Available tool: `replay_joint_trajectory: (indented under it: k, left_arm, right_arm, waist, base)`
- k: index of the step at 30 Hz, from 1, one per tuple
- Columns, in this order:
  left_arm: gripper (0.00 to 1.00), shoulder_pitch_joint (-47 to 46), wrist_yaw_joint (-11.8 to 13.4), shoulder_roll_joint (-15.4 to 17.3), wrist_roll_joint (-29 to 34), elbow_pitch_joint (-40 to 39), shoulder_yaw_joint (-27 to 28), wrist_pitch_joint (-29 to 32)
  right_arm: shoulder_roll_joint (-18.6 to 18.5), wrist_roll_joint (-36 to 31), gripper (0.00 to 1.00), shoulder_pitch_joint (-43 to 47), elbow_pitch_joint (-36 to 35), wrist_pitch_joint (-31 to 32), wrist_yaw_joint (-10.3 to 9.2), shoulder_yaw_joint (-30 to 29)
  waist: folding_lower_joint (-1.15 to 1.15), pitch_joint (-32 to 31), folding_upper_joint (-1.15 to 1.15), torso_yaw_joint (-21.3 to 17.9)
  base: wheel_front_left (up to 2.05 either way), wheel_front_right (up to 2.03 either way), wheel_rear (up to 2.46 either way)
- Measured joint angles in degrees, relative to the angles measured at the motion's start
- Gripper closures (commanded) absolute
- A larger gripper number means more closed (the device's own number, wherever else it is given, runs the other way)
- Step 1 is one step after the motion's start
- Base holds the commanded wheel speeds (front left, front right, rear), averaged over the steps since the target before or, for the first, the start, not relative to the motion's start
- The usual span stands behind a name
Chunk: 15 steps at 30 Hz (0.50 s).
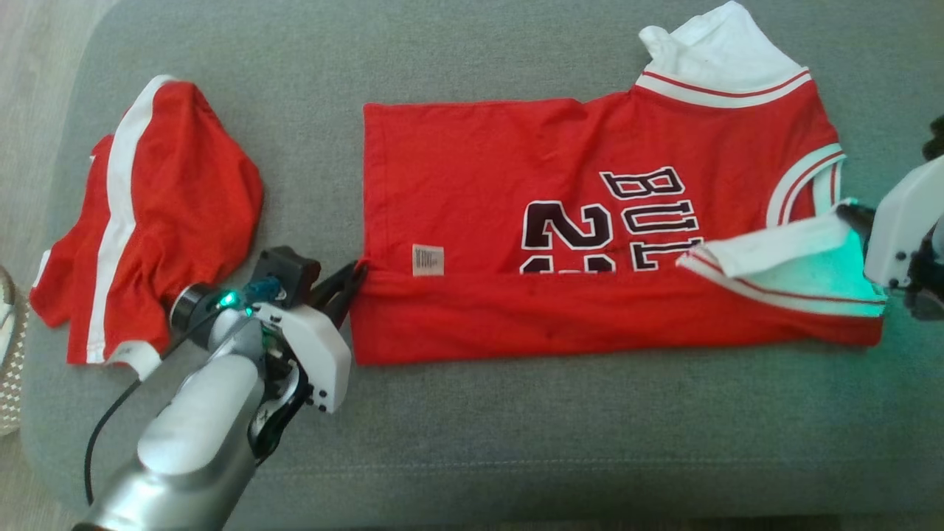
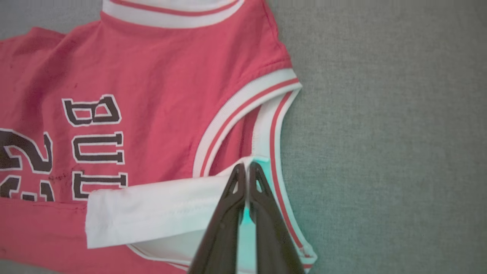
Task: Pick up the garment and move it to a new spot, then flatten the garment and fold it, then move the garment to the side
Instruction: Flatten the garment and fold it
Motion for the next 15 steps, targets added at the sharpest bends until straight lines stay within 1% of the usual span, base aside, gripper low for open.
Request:
replay_joint_trajectory:
  k: [7, 8, 9, 10, 13, 15]
  left_arm:
    - [1.00, -1.8, 0.2, -1.1, 0.3, 2.8, -0.3, -1.3]
    - [0.86, -2.0, 0.4, -1.3, 0.6, 3.2, -0.4, -1.3]
    - [0.29, -2.1, 0.5, -1.5, 0.6, 3.8, -0.7, -1.6]
    - [0.00, -2.1, 0.6, -1.7, 0.6, 4.1, -0.8, -1.9]
    - [0.00, -2.3, 2.2, -2.6, 0.6, 5.2, -0.4, -4.3]
    - [0.00, -2.4, 4.2, -3.4, 0.2, 5.8, 1.1, -6.2]
  right_arm:
    - [-0.1, 0.4, 1.00, -2.2, 3.2, -2.1, 0.00, 0.9]
    - [-0.1, 0.3, 0.71, -2.3, 3.9, -2.6, 0.00, 0.9]
    - [-0.1, 0.3, 0.00, -2.3, 4.4, -3.2, 0.00, 1.0]
    - [0.0, 0.3, 0.00, -2.3, 4.9, -3.6, 0.00, 0.9]
    - [0.5, -0.6, 0.00, -2.6, 6.1, -6.3, 0.00, 0.4]
    - [1.0, -1.6, 0.00, -3.6, 6.8, -9.5, 0.00, -0.5]
  waist:
    - [0.00, 0.7, 0.00, 0.3]
    - [0.00, 0.8, 0.00, 0.3]
    - [0.00, 0.9, 0.00, 0.3]
    - [0.00, 0.9, 0.00, 0.3]
    - [0.00, 1.0, 0.00, 0.3]
    - [0.00, 0.8, 0.00, 0.3]
  base:
    - [0.00, 0.00, 0.00]
    - [0.00, 0.00, 0.00]
    - [0.00, 0.00, 0.00]
    - [0.00, 0.00, 0.00]
    - [0.00, 0.00, 0.00]
    - [0.00, 0.00, 0.00]
